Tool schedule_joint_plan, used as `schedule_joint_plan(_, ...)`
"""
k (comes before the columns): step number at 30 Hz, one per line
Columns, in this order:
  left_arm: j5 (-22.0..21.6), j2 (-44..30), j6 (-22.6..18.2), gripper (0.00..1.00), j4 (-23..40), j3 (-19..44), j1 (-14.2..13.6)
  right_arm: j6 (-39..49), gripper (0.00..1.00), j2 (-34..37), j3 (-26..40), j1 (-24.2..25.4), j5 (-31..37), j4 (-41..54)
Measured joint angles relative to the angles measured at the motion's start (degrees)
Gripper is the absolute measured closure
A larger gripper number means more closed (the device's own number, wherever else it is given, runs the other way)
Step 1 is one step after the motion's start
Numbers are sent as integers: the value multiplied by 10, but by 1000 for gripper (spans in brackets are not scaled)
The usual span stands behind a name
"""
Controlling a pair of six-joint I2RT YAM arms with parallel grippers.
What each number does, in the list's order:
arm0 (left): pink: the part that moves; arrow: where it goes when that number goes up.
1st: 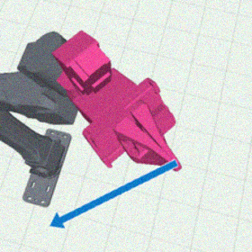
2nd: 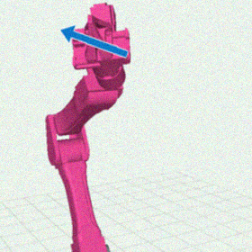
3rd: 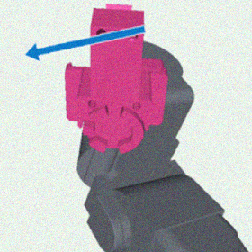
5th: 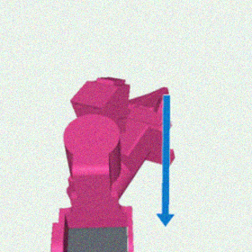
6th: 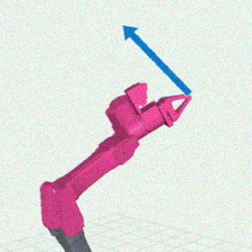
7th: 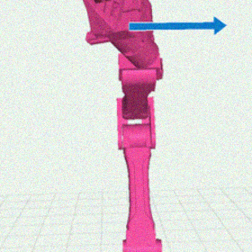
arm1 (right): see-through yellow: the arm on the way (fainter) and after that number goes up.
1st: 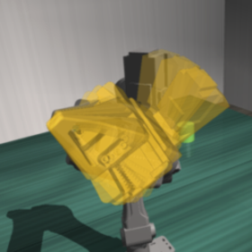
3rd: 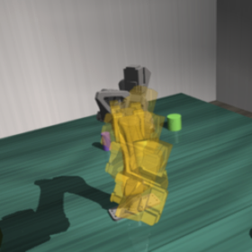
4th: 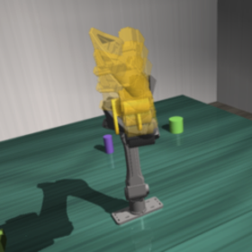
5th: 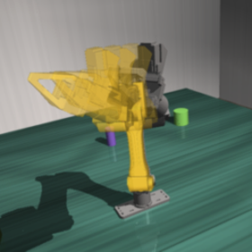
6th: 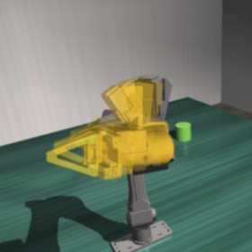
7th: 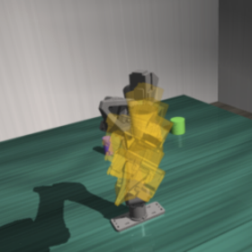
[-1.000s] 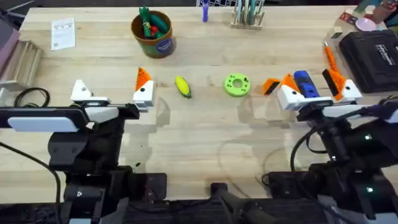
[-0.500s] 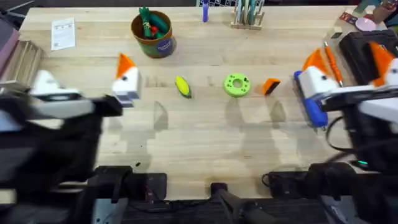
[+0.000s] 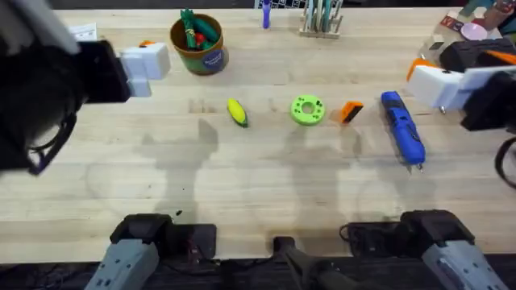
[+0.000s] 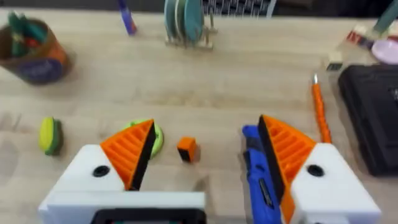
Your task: Pick up the gripper from the table and insert it into the empty holder that is missing its gripper. Then pick up a screw, insert it into the mounting hole, and use the screwdriver to tighten it. Finally, clean up the table by picking up the vegetable and placing it into the bucket.
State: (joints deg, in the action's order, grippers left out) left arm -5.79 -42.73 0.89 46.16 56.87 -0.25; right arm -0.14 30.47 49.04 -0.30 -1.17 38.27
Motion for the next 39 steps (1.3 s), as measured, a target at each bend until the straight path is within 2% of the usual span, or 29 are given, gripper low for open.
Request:
schedule_joint_plan(6, 0, -113, 0, 15, 69, 50, 0, 10, 10, 115, 78, 0, 0, 116)
schedule_joint_plan(10, 0, -162, 0, 15, 75, 63, 0, 15, 10, 161, 93, 0, 0, 151)
schedule_joint_plan(22, 0, -191, 0, 15, 63, 64, 0, 17, 9, 178, 94, 0, 0, 169)
schedule_joint_plan(25, -1, -192, 1, 14, 63, 66, -8, 17, 11, 178, 94, 0, 0, 170)
schedule_joint_plan(28, -2, -209, 17, 14, 80, 79, -40, 17, 10, 178, 94, 0, 0, 170)
schedule_joint_plan(31, -15, -249, 54, 14, 118, 104, -92, 17, 9, 178, 94, 0, 0, 170)
schedule_joint_plan(35, -33, -318, 134, 14, 167, 134, -164, 17, 10, 178, 94, 0, 0, 170)
schedule_joint_plan(39, -41, -389, 222, 14, 161, 152, -230, 17, 9, 178, 94, 0, 0, 170)
